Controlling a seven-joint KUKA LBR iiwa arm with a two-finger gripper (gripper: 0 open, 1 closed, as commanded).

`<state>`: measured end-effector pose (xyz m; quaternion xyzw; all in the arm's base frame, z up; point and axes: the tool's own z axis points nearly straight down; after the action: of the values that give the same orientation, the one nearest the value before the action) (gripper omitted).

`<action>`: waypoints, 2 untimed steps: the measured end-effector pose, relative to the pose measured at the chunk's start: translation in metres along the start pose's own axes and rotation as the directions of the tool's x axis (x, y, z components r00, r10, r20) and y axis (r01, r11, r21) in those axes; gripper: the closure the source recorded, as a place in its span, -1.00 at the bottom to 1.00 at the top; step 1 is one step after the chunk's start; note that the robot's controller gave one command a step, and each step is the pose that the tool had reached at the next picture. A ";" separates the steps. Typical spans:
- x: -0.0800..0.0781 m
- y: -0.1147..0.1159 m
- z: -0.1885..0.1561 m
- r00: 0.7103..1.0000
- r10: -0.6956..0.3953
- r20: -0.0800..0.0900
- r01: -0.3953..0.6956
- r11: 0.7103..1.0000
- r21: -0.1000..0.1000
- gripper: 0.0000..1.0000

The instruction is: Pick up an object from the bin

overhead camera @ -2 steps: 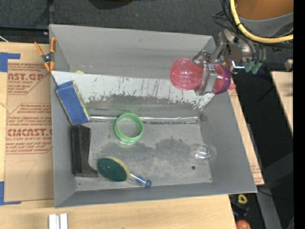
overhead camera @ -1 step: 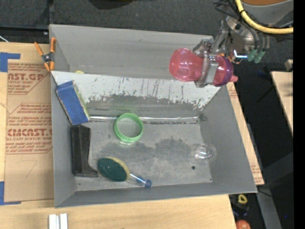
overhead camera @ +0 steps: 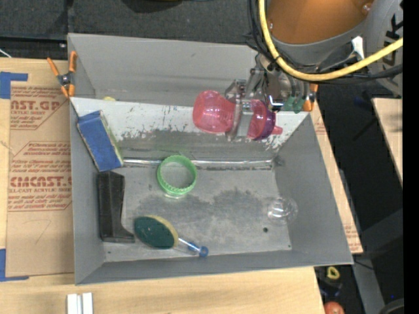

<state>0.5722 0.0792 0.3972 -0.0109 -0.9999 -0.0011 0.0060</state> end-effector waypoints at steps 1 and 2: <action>0.031 0.003 -0.013 0.999 0.030 0.023 -0.030 1.000 -0.002 -1.00; -0.009 -0.004 0.008 0.997 0.076 0.009 -0.076 0.997 -0.001 -1.00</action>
Offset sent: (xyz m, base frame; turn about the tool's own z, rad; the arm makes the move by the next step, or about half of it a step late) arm 0.0083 -0.0051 -0.0065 0.0781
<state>0.5813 0.0750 0.3891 -0.0489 -0.9988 -0.0009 0.0016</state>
